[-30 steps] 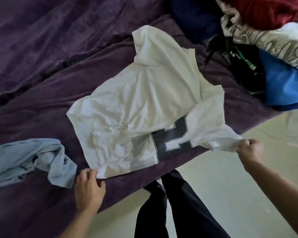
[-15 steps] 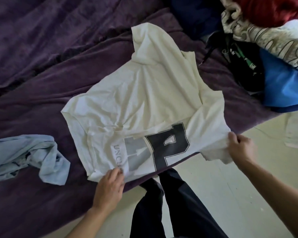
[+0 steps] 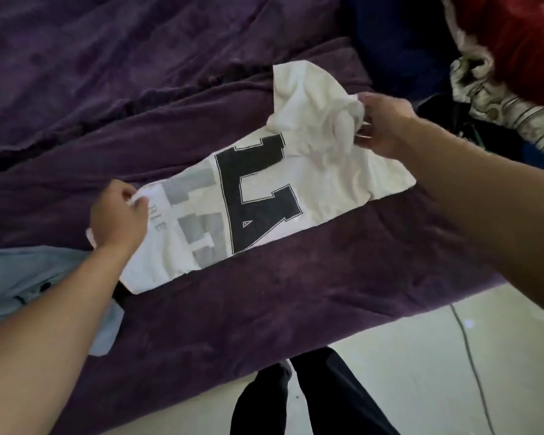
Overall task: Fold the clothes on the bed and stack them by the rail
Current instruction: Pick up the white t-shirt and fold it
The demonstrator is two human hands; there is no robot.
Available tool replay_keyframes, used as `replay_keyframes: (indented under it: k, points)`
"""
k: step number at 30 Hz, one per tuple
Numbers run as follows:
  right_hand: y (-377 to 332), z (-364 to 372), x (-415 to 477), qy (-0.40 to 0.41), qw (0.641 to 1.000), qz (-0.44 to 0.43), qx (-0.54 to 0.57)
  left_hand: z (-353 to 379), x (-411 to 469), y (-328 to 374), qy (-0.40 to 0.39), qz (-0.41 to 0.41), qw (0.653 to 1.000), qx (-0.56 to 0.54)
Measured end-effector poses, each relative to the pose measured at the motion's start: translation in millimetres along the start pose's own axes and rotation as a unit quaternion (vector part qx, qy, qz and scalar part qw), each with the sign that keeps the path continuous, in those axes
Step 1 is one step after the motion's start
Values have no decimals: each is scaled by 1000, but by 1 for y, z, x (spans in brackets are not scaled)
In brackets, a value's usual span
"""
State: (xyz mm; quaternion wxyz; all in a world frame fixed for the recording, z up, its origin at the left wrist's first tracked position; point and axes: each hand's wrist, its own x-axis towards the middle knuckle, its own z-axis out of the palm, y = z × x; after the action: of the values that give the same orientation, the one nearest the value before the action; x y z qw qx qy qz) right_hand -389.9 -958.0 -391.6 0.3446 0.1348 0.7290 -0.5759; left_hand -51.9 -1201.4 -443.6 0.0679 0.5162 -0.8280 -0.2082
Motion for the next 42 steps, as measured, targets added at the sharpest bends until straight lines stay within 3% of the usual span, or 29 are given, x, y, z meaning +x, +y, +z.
replay_keyframes:
  k: [2, 4, 6, 8, 10, 13, 15, 18, 21, 26, 30, 33, 35, 36, 38, 40, 42]
  points:
    - [2, 1, 16, -29, 998, -15, -49, 8, 13, 6, 35, -14, 999, 13]
    - [22, -12, 30, 48, 966, -102, -231, 21, 6, 12, 36, 35, 998, 49]
    - [51, -29, 38, 110, 864, -178, -458, 42, -17, 17, -32, 123, 988, 84]
    - [76, -36, 46, 104, 791, -208, -566, 66, -40, 16, -128, 183, 967, 125]
    - [88, -35, 61, 117, 805, -151, -561, 85, -51, 10, -186, 172, 955, 156]
    - [79, -36, 83, 137, 876, -18, -461, 99, -52, 2, -220, 129, 949, 187]
    - [64, -41, 88, 105, 916, 16, -386, 102, -47, 6, -233, 117, 946, 195]
    - [39, -56, 75, 45, 952, 37, -302, 97, -41, 14, -249, 97, 943, 199]
    - [5, -53, 42, -16, 957, -44, -286, 83, -36, 14, -236, 52, 957, 159]
    - [-22, 28, -13, -107, 920, -195, -324, 44, -34, -11, -204, -22, 969, 135]
    - [26, 128, -46, -173, 813, -273, -485, 13, -28, -39, -168, -53, 977, 118]
    - [91, 182, -65, -264, 752, -204, -569, 0, -24, -67, -152, -50, 983, 90]
    - [122, 192, -67, -307, 764, -132, -552, -4, -22, -84, -153, -51, 983, 83]
    - [129, 188, -65, -288, 792, -132, -522, -5, -22, -90, -156, -45, 983, 85]
    - [130, 168, -48, -140, 846, -198, -475, -3, -23, -99, -161, -6, 982, 98]
    - [118, 144, -25, 32, 847, -226, -480, 3, -28, -103, -185, 41, 976, 110]
    - [108, 130, -7, 81, 873, -121, -465, 10, -34, -106, -224, 62, 964, 129]
